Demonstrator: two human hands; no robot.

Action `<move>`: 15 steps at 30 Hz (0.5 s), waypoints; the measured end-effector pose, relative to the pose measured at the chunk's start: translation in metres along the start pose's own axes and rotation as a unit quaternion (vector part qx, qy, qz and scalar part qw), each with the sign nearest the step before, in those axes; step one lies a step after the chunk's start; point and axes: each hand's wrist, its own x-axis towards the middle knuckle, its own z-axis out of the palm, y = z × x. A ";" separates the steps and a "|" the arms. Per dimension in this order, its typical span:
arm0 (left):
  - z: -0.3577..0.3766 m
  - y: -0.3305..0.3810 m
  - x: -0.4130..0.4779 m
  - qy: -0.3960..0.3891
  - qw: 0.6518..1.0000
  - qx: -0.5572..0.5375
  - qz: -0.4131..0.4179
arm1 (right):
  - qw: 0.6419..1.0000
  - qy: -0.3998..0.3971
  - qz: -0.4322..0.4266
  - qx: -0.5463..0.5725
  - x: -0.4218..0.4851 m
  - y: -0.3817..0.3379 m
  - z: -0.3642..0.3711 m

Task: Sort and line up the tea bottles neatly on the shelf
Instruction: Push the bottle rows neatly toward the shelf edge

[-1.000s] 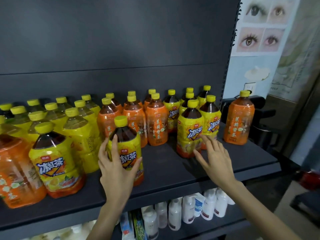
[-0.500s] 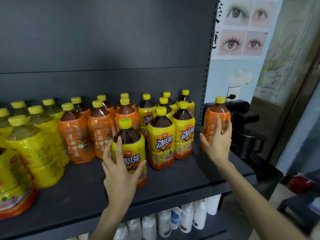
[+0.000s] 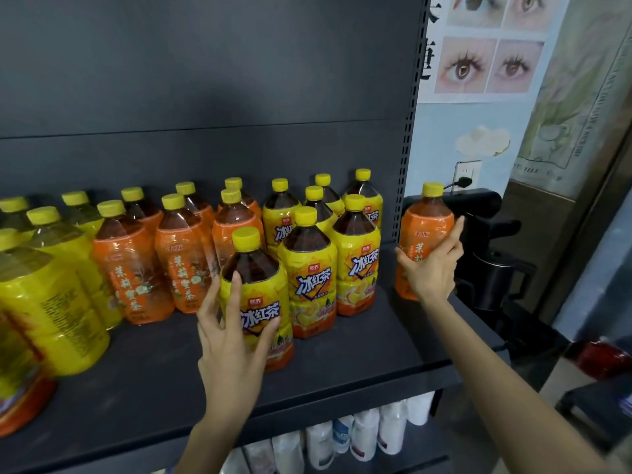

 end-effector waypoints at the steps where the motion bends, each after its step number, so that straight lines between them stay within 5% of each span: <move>1: 0.001 0.000 0.000 0.001 1.000 0.000 0.001 | 1.000 -0.001 0.011 0.007 -0.001 -0.001 -0.002; 15: 0.008 0.000 -0.005 0.025 0.997 -0.069 0.022 | 0.995 -0.064 -0.067 0.044 -0.057 0.001 -0.048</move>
